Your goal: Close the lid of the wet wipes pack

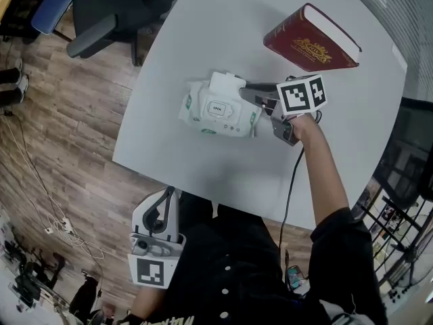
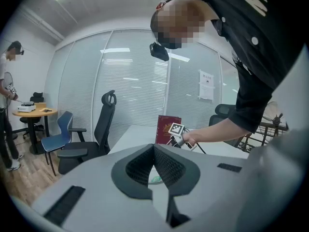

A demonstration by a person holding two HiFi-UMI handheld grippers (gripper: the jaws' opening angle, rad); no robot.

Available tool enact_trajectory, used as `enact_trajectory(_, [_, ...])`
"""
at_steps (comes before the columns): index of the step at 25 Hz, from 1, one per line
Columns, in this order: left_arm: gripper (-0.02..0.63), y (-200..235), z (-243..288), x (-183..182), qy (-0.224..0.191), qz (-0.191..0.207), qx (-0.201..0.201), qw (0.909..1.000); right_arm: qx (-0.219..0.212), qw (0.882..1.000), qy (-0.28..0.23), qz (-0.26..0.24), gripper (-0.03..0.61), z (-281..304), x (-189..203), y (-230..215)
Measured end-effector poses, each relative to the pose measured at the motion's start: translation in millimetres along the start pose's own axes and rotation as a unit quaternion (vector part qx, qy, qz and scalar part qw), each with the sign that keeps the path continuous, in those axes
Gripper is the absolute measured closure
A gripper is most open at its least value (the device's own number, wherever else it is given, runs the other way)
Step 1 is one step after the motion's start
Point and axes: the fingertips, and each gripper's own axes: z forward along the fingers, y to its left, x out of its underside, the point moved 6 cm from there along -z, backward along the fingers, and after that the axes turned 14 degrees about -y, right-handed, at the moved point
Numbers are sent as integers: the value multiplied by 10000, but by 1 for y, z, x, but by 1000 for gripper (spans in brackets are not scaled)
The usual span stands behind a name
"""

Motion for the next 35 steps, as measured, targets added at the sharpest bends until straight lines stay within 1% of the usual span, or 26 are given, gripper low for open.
enact_trajectory(3, [600, 2, 0, 2, 43, -12, -36, 10000, -79, 9999, 98, 89, 474, 4, -4, -1])
enact_trajectory(5, [600, 4, -1, 4, 92, -3, -63, 9999, -115, 9999, 72, 36, 483, 4, -6, 0])
enact_trajectory(10, [600, 6, -3, 4, 75, 8, -114, 9999, -276, 9993, -203, -180, 508, -4, -9, 7])
enact_trajectory(12, [600, 4, -2, 2, 38, 22, -103, 9999, -360, 9980, -350, -380, 518, -8, -10, 12])
enact_trajectory(13, [600, 4, -2, 0, 13, 32, -97, 9999, -387, 9966, -428, -582, 520, -10, -10, 16])
enact_trajectory(15, [600, 2, -2, -3, -28, 58, -82, 9999, -445, 9906, -625, -1134, 522, -14, -11, 28])
enact_trajectory(17, [600, 0, -3, -8, -71, 104, -76, 9999, -496, 9817, -838, -1635, 522, -18, -11, 41])
enact_trajectory(19, [600, 0, -4, -14, -127, 132, -110, 9998, -499, 9761, -937, -1898, 522, -20, -8, 52])
enact_trajectory(22, [600, -2, -6, -24, -236, 169, -156, 9995, -394, 9687, -996, -2239, 522, -20, 3, 66])
enact_trajectory(26, [600, -2, -9, -34, -316, 247, -251, 9989, -267, 9502, -1088, -2909, 522, -24, 20, 80])
enact_trajectory(29, [600, -2, -11, -35, -291, 253, -348, 9986, -191, 9400, -1166, -3201, 518, -23, 32, 85])
enact_trajectory(31, [600, -3, -12, -35, -309, 270, -360, 9985, -136, 9367, -1175, -3296, 517, -22, 40, 86])
enact_trajectory(33, [600, -4, -13, -35, -296, 258, -370, 9985, -82, 9360, -1075, -3350, 512, -20, 49, 85])
enact_trajectory(35, [600, -5, -14, -33, -268, 187, -399, 9987, -42, 9387, -904, -3328, 506, -17, 57, 82])
